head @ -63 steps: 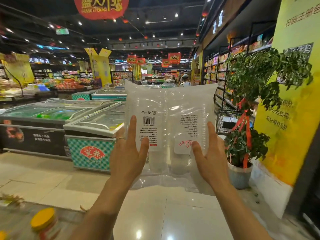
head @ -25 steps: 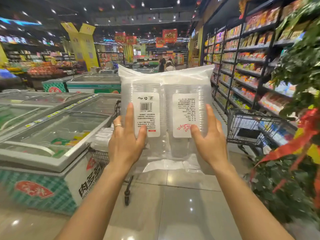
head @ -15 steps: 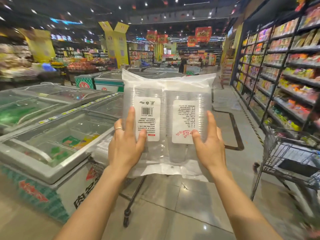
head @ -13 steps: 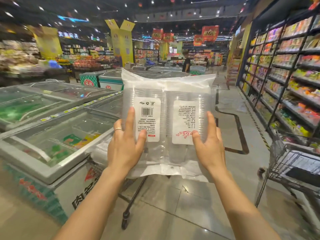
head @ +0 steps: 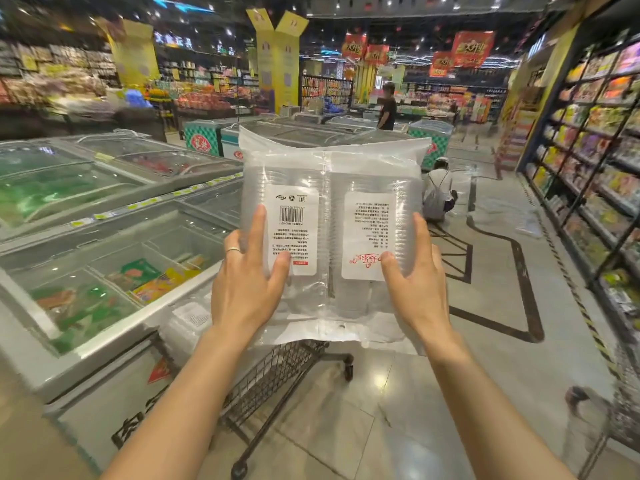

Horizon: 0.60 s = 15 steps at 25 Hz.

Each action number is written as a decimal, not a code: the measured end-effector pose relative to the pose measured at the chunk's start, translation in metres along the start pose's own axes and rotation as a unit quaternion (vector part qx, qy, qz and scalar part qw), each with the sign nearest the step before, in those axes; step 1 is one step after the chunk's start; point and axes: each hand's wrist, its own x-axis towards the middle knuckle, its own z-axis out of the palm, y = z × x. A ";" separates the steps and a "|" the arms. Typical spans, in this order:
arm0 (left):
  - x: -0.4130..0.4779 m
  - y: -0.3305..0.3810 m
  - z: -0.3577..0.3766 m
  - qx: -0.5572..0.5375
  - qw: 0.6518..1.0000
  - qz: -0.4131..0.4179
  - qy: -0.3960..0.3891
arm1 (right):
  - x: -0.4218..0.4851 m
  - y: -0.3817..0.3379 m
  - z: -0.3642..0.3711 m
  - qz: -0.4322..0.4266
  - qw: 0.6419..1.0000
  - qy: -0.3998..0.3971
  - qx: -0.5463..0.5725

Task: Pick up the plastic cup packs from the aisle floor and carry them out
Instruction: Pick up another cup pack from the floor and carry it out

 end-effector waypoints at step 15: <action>0.227 -0.113 0.116 0.027 0.997 -0.078 -0.010 | 0.257 0.042 0.199 -0.047 0.996 -0.073 -0.003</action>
